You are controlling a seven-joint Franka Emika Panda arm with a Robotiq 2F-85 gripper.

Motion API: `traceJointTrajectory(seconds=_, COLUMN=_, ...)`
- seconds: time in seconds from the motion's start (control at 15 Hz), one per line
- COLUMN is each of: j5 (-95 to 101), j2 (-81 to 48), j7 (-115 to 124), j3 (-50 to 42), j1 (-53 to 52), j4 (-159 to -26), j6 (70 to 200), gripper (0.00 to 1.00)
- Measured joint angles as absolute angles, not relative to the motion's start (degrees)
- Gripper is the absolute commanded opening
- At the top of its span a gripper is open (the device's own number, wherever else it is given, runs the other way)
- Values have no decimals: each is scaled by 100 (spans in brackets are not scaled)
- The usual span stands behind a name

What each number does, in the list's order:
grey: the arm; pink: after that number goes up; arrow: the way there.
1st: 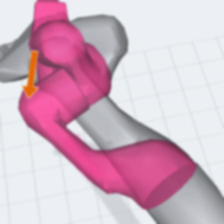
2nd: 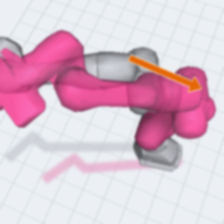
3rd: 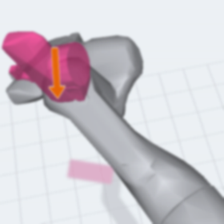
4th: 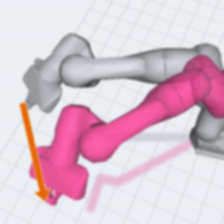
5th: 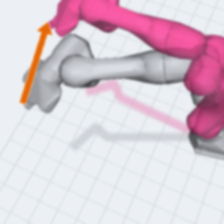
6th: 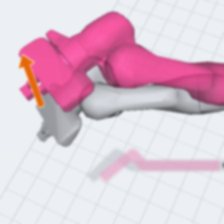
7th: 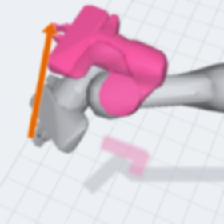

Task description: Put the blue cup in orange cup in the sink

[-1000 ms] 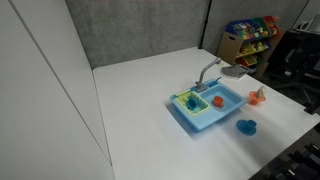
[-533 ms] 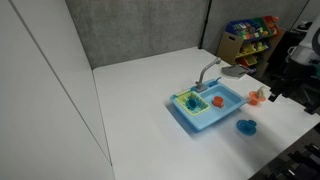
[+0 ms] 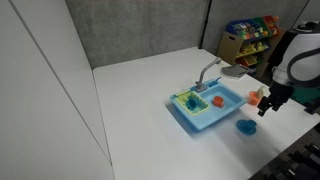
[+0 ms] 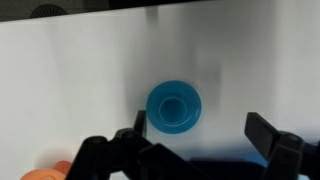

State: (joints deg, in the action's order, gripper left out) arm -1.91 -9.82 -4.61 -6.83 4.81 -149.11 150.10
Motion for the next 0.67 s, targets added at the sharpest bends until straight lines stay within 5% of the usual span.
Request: traceJointTrajectory(seconds=0.67, j5=-146, j2=-2621, j7=-120, j3=-654, j1=295, j4=-13860, j6=15405, gripper=100)
